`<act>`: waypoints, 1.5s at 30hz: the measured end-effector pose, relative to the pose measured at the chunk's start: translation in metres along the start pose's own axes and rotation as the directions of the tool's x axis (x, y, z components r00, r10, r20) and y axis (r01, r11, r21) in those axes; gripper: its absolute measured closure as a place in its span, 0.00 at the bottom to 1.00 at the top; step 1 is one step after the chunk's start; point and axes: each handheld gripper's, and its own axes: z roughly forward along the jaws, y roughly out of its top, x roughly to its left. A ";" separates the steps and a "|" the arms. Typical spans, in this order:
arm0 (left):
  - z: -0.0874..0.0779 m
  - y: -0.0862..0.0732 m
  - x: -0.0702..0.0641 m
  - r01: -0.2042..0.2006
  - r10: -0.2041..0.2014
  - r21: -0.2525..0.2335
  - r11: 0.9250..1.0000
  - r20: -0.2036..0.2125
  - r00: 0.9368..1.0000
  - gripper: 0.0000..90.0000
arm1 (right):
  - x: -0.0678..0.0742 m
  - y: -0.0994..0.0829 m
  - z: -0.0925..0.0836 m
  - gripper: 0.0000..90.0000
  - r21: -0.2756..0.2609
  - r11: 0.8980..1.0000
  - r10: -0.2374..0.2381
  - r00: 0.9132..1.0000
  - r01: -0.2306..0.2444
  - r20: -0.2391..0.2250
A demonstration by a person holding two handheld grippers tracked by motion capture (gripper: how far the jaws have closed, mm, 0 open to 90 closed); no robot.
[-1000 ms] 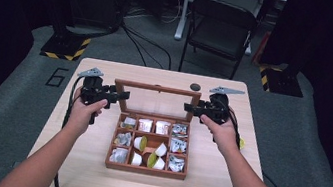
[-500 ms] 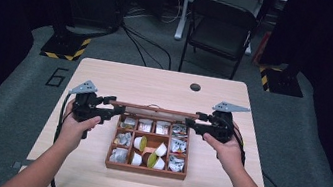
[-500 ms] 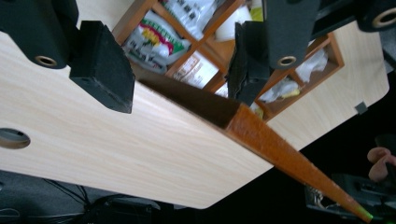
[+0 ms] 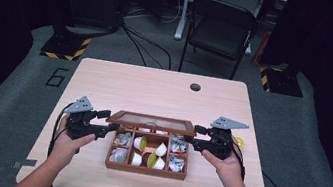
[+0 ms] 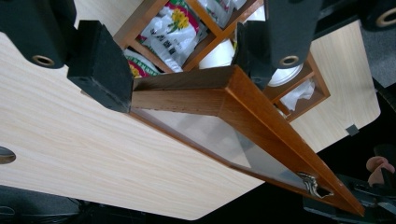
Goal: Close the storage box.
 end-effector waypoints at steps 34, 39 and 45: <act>-0.011 -0.043 -0.027 -0.034 0.037 0.084 0.996 -0.034 0.999 0.38 | 0.021 -0.055 -0.014 0.42 0.008 1.000 0.009 0.999 -0.009 0.032; -0.011 -0.053 -0.027 -0.026 0.029 0.099 0.995 -0.030 0.999 0.38 | 0.024 -0.064 -0.013 0.42 0.027 1.000 0.004 0.999 -0.005 0.038; -0.008 -0.062 -0.028 -0.028 0.032 0.125 0.992 -0.029 0.999 0.38 | 0.027 -0.077 -0.010 0.43 0.026 0.999 0.019 1.000 -0.020 0.024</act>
